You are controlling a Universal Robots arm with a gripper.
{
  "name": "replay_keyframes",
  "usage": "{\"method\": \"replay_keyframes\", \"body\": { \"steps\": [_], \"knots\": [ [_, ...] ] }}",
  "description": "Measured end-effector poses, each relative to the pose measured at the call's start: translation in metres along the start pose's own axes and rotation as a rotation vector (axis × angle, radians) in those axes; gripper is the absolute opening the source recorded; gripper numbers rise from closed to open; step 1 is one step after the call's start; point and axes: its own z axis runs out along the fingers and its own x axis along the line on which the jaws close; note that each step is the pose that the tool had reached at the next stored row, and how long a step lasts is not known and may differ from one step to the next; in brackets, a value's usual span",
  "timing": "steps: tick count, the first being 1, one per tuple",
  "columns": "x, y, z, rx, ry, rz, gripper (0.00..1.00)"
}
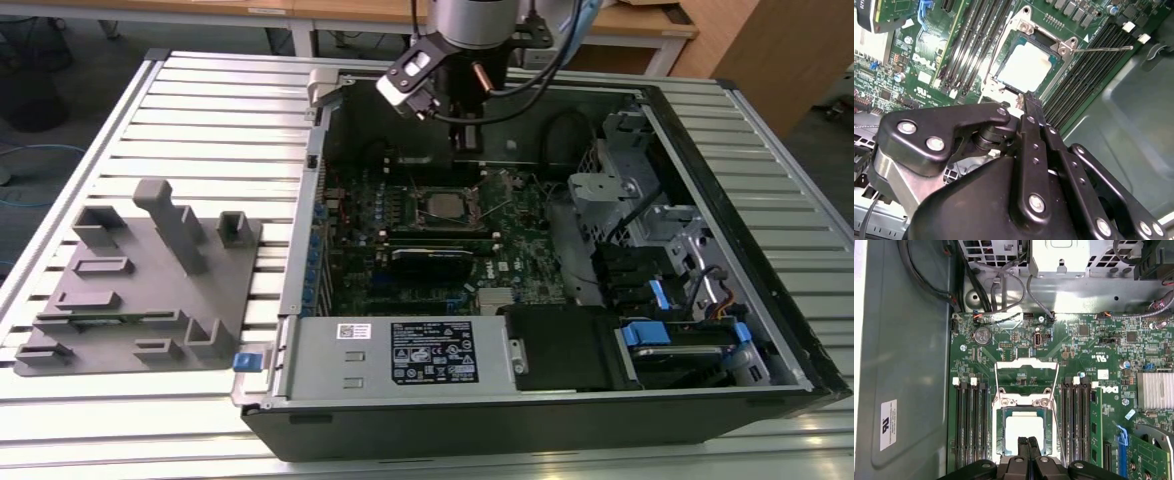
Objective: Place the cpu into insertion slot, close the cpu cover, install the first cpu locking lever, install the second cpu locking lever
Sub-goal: 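Close the cpu cover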
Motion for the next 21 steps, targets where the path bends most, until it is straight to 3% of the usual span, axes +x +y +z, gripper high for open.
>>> {"method": "replay_keyframes", "body": {
  "steps": [6,21],
  "knots": [
    [0.0001,0.0065,0.0004,0.0,0.0001,0.0,0.11],
    [0.0001,0.0094,0.0006,0.0,0.0,0.0,0.11]
  ]
}}
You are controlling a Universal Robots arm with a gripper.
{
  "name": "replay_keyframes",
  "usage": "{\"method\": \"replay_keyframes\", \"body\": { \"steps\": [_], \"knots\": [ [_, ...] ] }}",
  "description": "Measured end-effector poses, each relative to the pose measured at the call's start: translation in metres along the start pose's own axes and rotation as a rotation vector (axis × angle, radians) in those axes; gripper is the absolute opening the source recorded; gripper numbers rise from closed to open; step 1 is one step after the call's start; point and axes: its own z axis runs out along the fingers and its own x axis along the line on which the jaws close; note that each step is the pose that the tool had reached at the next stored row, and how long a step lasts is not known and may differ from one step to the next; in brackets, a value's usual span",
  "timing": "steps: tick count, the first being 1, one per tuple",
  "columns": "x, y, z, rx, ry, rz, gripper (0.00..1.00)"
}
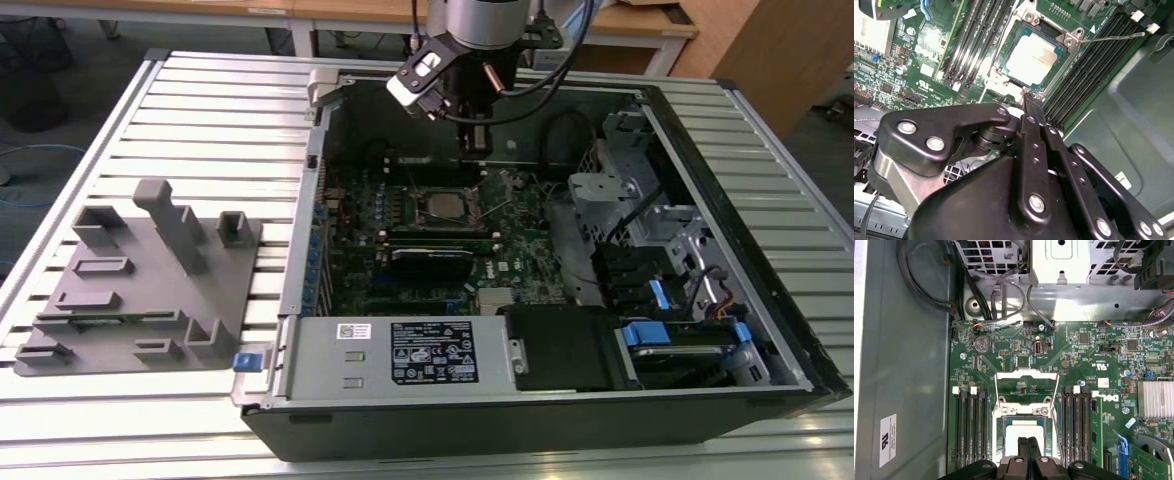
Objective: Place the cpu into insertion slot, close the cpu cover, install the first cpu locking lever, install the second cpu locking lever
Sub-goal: 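Close the cpu cover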
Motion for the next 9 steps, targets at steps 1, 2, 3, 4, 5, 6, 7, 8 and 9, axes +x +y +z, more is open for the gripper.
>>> {"method": "replay_keyframes", "body": {
  "steps": [1,2,3,4,5,6,7,8,9],
  "knots": [
    [0.0,0.0,0.0,0.0,0.0,0.0,0.11],
    [0.0,0.0001,0.0,0.0,0.0,0.0,0.11],
    [0.0,0.0005,0.0,0.0,0.0,0.0,0.11],
    [0.0,0.001,0.0001,0.0,0.0001,0.0,0.11],
    [0.0,0.0014,0.0001,0.0,0.0,0.0,0.11],
    [0.0,0.0019,0.0001,-0.0001,0.0001,0.0,0.11],
    [0.0,0.0022,0.0002,-0.0001,0.0001,0.0,0.11],
    [0.0,0.0025,0.0002,0.0,0.0001,0.0,0.11],
    [0.0,0.0027,0.0002,0.0,0.0,0.0,0.11]
  ]
}}
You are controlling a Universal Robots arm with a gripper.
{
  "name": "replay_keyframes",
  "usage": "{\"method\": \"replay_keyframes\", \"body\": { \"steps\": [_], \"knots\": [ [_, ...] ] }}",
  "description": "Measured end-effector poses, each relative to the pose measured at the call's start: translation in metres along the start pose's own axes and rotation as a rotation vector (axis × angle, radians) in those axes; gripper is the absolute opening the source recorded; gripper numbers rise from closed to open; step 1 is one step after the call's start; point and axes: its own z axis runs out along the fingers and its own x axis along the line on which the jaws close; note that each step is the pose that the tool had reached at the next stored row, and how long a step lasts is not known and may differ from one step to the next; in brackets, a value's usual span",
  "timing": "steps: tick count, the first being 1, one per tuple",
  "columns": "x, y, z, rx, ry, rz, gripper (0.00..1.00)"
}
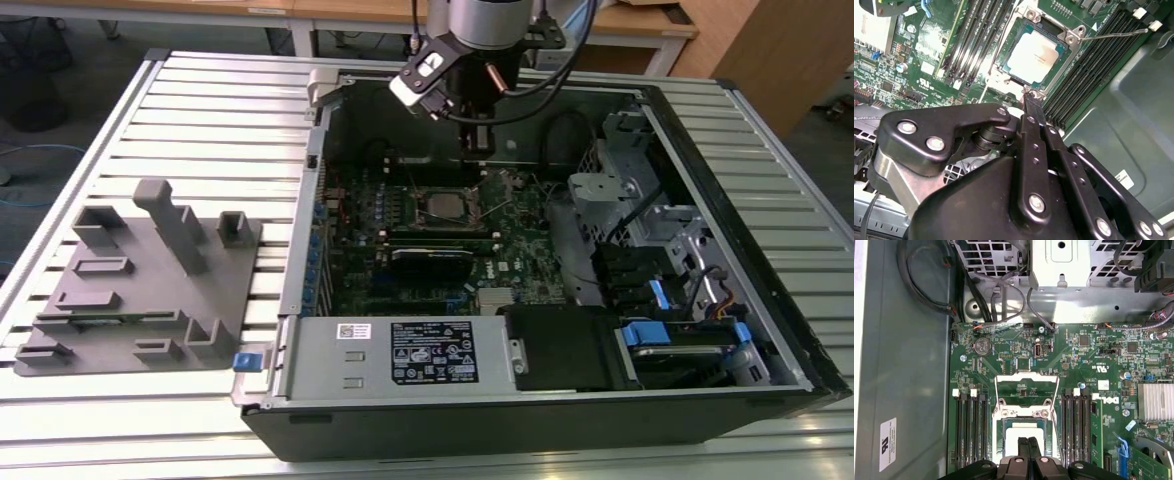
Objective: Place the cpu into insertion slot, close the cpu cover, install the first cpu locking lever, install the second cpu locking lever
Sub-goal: 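Close the cpu cover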
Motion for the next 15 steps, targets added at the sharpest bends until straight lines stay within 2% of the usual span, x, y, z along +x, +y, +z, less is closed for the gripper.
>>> {"method": "replay_keyframes", "body": {
  "steps": [12,15],
  "knots": [
    [0.0,0.0003,0.0011,0.0,0.0,0.0,0.11],
    [0.0001,0.003,0.002,0.0,-0.0001,0.0,0.11]
  ]
}}
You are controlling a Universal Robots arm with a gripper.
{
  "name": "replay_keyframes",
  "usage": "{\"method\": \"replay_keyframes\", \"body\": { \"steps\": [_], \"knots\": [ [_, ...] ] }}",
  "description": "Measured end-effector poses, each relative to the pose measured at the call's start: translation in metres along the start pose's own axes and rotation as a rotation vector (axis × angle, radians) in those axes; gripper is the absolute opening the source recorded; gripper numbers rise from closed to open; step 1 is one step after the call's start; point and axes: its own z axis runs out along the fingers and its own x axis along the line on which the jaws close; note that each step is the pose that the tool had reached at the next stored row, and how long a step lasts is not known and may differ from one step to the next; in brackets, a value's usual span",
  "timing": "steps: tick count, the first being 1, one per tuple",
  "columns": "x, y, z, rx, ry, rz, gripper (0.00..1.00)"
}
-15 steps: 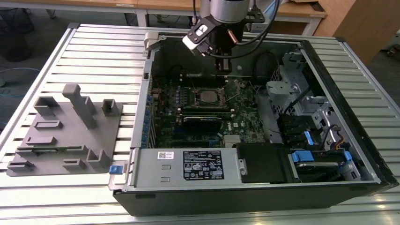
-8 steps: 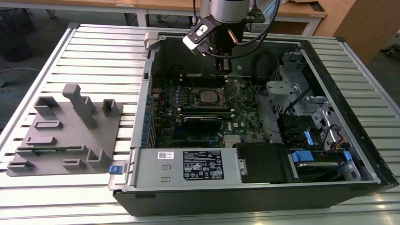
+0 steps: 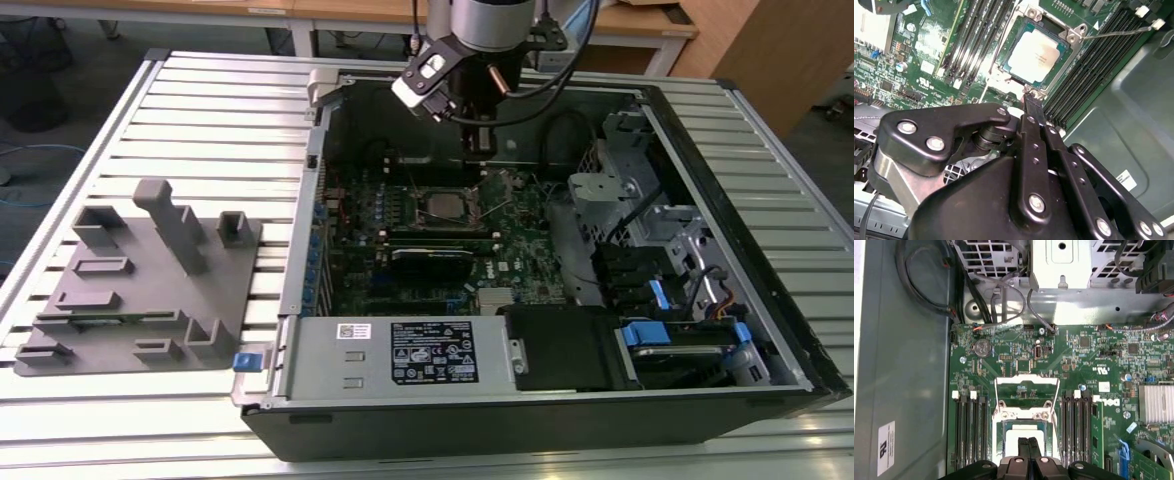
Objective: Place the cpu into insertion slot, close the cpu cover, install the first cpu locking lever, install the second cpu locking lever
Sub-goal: 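Close the cpu cover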
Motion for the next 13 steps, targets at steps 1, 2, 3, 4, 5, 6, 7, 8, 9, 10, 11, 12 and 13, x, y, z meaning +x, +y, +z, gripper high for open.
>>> {"method": "replay_keyframes", "body": {
  "steps": [1,2,3,4,5,6,7,8,9,10,11,12,13],
  "knots": [
    [0.0,0.0019,0.0003,0.0,0.0002,0.0,0.11],
    [0.0,0.0044,0.0007,-0.0001,0.0002,0.0,0.11],
    [-0.0001,0.007,0.001,-0.0001,0.0003,0.0,0.11],
    [-0.0001,0.0141,0.0017,0.0,0.0001,0.0,0.11],
    [-0.0002,0.0232,0.0024,0.0001,-0.0001,0.0,0.11],
    [-0.0002,0.027,0.0027,0.0001,-0.0001,0.0,0.11],
    [-0.0002,0.0307,0.003,0.0001,-0.0001,0.0,0.11],
    [-0.0003,0.0346,0.0033,0.0001,0.0,0.0,0.11],
    [-0.0002,0.038,0.0036,0.0001,0.0001,0.0,0.11],
    [-0.0002,0.0412,0.0038,0.0001,0.0002,0.0,0.11],
    [-0.0002,0.0447,0.0041,0.0002,0.0003,0.0,0.11],
    [-0.0002,0.048,0.0043,0.0003,0.0002,0.0,0.11],
    [-0.0003,0.0512,0.0045,0.0004,0.0001,0.0,0.11]
  ]
}}
